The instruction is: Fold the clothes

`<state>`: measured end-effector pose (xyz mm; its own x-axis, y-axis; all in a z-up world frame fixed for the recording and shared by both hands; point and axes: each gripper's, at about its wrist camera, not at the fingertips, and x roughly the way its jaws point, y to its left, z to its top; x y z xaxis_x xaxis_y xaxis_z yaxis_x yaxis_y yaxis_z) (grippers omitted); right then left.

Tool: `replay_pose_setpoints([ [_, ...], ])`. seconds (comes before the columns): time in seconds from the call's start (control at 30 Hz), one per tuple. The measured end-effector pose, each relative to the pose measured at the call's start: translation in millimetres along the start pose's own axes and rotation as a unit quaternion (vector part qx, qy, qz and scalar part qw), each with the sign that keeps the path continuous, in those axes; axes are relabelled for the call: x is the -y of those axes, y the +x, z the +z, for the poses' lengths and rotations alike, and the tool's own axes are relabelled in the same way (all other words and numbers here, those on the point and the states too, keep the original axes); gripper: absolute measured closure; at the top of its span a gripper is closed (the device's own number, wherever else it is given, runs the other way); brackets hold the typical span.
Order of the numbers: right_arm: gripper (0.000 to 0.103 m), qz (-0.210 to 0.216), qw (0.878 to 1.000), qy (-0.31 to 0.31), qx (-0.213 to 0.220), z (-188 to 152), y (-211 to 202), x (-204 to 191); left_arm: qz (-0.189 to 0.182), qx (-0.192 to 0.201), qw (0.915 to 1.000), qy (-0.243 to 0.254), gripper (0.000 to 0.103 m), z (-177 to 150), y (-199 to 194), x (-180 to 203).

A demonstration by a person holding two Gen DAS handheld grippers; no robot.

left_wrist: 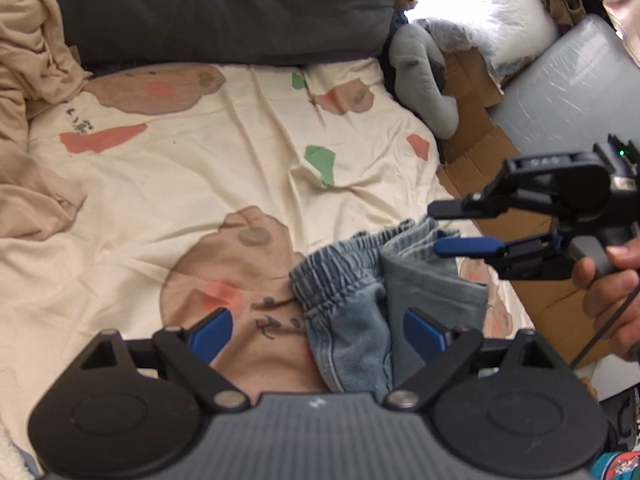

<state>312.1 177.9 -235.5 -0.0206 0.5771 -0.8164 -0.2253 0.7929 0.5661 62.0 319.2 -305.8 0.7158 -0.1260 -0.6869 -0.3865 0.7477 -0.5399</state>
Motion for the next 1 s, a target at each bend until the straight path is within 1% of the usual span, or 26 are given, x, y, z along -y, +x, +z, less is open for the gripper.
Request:
replay_pose_setpoints([
  [0.1,0.061,0.010,1.000,-0.024,0.006,3,-11,-12,0.000,0.008,0.9999,0.014,0.009,3,-3,7],
  [0.17,0.057,0.011,0.999,-0.040,0.015,5,-21,-15,-0.008,0.014,0.9998,0.014,0.009,4,-5,11],
  [0.23,0.056,0.006,0.998,-0.052,0.027,6,-32,-13,-0.017,0.019,0.9996,0.014,0.009,5,-7,15],
  [0.33,0.056,0.006,0.998,-0.058,0.038,2,-44,-3,-0.027,0.015,0.9993,0.019,0.010,3,-1,18],
  [0.47,0.056,-0.001,0.997,-0.067,0.037,-8,-46,12,-0.029,0.009,0.9995,0.008,0.018,-2,4,16],
  [0.6,0.056,-0.022,0.996,-0.083,0.034,-19,-40,28,-0.040,0.013,0.9991,0.007,0.025,-7,2,20],
  [0.67,0.056,-0.032,0.994,-0.094,0.036,-21,-39,36,-0.047,0.015,0.9987,0.009,0.035,-10,1,24],
  [0.7,0.056,-0.037,0.993,-0.103,0.040,-22,-40,38,-0.050,0.018,0.9986,0.007,0.037,-12,1,27],
  [0.77,0.056,-0.046,0.990,-0.125,0.049,-22,-43,43,-0.060,0.017,0.9980,0.004,0.046,-14,4,32],
  [0.8,0.056,-0.051,0.987,-0.140,0.054,-22,-44,44,-0.068,0.013,0.9976,0.004,0.048,-15,6,35],
  [0.87,0.056,-0.063,0.981,-0.173,0.065,-20,-47,45,-0.072,-0.002,0.9974,0.003,0.048,-16,14,40],
  [0.93,0.056,-0.082,0.972,-0.208,0.076,-18,-48,46,-0.084,-0.007,0.9964,-0.012,0.048,-17,20,40],
  [1.0,0.056,-0.093,0.964,-0.234,0.080,-12,-47,46,-0.087,-0.016,0.9958,-0.025,0.048,-18,28,38],
])
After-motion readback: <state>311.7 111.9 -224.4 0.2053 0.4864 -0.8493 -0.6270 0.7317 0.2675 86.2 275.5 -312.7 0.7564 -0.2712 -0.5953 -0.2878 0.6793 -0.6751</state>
